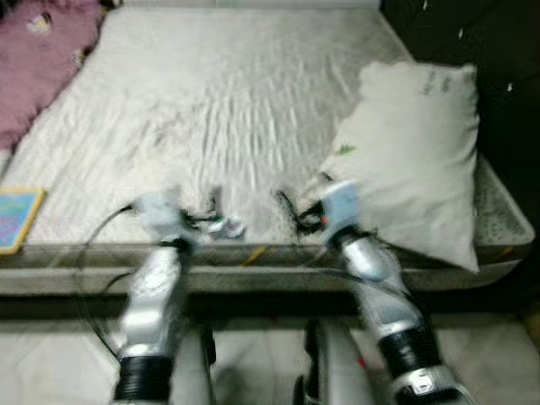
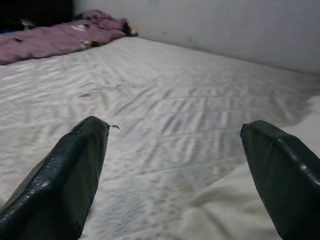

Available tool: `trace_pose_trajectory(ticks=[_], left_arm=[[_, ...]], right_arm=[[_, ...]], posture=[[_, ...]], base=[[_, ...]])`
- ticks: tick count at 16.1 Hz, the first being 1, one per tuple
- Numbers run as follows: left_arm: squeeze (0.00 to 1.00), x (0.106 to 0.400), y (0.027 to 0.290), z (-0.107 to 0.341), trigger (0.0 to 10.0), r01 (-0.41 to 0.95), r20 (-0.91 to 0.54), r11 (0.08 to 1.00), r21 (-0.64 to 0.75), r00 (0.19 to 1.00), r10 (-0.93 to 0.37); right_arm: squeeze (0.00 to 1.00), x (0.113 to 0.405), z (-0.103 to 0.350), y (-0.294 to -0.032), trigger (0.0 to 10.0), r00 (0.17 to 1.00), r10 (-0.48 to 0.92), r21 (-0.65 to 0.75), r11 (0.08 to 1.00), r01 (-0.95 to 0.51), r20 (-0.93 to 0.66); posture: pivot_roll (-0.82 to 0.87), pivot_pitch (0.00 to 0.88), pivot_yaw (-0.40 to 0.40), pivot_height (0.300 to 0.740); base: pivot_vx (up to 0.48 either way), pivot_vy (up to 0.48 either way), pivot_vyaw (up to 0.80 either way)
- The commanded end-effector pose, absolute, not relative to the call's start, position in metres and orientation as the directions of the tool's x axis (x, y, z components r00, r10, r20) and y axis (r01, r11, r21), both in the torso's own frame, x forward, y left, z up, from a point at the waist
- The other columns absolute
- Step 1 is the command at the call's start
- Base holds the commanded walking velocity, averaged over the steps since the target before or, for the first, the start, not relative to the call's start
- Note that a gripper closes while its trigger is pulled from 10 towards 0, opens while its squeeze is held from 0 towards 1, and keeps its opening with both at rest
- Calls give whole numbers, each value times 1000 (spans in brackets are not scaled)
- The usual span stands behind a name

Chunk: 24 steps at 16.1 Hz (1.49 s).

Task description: Clean up the room

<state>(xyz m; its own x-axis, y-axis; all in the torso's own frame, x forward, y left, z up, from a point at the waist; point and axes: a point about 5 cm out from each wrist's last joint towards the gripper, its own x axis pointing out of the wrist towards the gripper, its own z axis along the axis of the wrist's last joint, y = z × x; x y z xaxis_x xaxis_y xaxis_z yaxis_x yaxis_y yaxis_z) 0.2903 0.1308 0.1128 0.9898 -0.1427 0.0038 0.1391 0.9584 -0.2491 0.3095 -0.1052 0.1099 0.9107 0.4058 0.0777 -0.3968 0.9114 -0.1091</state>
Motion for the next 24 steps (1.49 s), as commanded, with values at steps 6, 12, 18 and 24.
trace_pose_trajectory(ticks=[6, 12, 18, 24], left_arm=[[0, 290, 146, 112, 10000, 84, -5, 970, -227, 996, -87], [0, 286, 143, 112, 10000, 94, -31, 968, -232, 994, -104], [0, 272, 149, 109, 10000, 104, -87, 975, -194, 989, -123], [0, 240, 152, 102, 10000, 96, -166, 977, -189, 978, -129]], right_arm=[[0, 311, 111, -91, 10000, 890, 449, -112, 891, -440, 81], [0, 311, 102, -89, 10000, 874, 486, -164, 863, -477, 17], [0, 322, 81, -79, 10000, 865, 484, -177, 847, -500, -130], [0, 336, 77, -80, 10000, 889, 423, -180, 874, -452, -175]], posture=[[47, 38, -11, 592], [45, 51, 26, 592], [123, 135, -3, 592], [171, 233, -2, 592]], base=[[0, 0, 0], [0, 0, 800], [0, 0, 267], [0, 0, 0]])
